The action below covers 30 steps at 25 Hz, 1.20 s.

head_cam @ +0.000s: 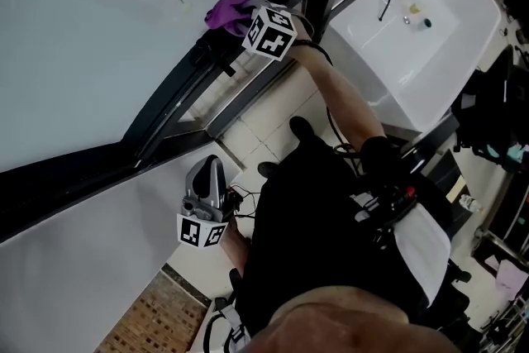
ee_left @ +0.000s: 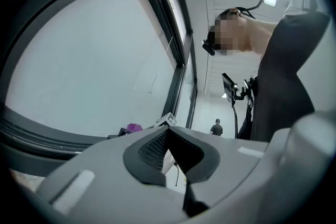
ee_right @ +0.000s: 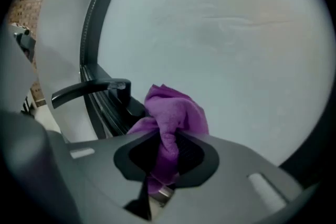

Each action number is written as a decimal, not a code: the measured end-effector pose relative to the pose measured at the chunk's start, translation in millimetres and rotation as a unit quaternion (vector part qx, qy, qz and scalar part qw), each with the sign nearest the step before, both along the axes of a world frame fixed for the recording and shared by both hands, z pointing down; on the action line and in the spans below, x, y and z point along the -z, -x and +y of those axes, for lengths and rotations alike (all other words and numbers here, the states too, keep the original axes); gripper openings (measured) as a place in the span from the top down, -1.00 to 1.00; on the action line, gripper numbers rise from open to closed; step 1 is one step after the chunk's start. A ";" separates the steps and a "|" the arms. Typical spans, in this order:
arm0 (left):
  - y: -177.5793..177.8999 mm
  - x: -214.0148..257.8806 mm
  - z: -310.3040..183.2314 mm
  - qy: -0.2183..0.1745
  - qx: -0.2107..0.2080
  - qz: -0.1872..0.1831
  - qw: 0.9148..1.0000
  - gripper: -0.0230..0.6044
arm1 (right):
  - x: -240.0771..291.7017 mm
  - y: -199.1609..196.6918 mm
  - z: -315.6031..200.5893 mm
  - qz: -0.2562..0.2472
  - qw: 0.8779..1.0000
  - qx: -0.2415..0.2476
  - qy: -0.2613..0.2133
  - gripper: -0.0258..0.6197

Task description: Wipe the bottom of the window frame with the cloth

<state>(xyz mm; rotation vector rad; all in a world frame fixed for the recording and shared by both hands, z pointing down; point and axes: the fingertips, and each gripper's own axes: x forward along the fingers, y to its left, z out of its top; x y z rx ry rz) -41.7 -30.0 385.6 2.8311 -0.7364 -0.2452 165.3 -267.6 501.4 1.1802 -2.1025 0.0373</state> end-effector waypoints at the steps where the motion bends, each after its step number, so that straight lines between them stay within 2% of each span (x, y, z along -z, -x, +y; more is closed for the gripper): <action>1: -1.1 -0.5 -0.7 0.001 -0.001 0.000 1.000 0.93 | 4.6 -4.3 -0.9 0.018 1.000 -0.004 -0.012 0.72; 4: -8.3 0.1 -4.3 0.001 -0.006 -0.001 1.000 0.93 | 12.4 29.5 -10.0 0.063 0.996 0.041 -0.046 0.72; 7: -17.4 4.1 -4.3 -0.007 -0.009 -0.004 1.000 0.93 | 1.6 50.3 -19.1 0.076 0.994 0.075 -0.040 0.73; 12: -23.5 1.7 -7.6 -0.003 -0.001 -0.009 1.000 0.93 | -12.7 0.6 -19.6 0.019 0.998 0.067 -0.011 0.73; 14: -27.3 -0.8 -8.2 0.000 0.000 -0.010 1.000 0.93 | -13.2 -29.3 -24.1 0.024 0.998 0.053 -0.004 0.73; 16: -31.6 0.0 -8.7 -0.002 0.000 -0.010 1.000 0.93 | -13.0 -72.2 -30.7 0.030 0.999 0.022 0.002 0.73; 19: -32.4 2.4 -11.5 -0.006 0.003 -0.011 1.000 0.93 | -13.8 -157.5 -40.6 0.059 0.995 -0.082 0.003 0.73; 22: -32.1 2.3 -12.6 -0.006 0.009 -0.011 1.000 0.93 | -13.2 -228.8 -50.9 0.109 0.974 -0.198 -0.001 0.73; 24: -35.8 3.6 -10.1 -0.008 0.011 -0.010 1.000 0.93 | -14.0 -253.6 -53.2 0.156 0.957 -0.244 -0.001 0.72; 26: -39.3 5.2 -8.3 -0.010 0.009 -0.011 1.000 0.93 | -6.2 -248.4 -44.0 0.173 0.953 -0.250 -0.009 0.72; 27: -39.6 5.3 -8.9 -0.010 0.008 -0.012 1.000 0.93 | 4.0 -229.5 -34.9 0.162 0.958 -0.236 -0.023 0.72; 28: -39.0 4.8 -11.0 -0.010 0.008 -0.013 1.000 0.93 | 17.7 -198.7 -25.5 0.131 0.968 -0.209 -0.043 0.72; 30: -38.8 3.5 -16.9 -0.009 0.007 -0.012 1.000 0.93 | 42.5 -113.0 -13.3 0.044 0.989 -0.115 -0.077 0.72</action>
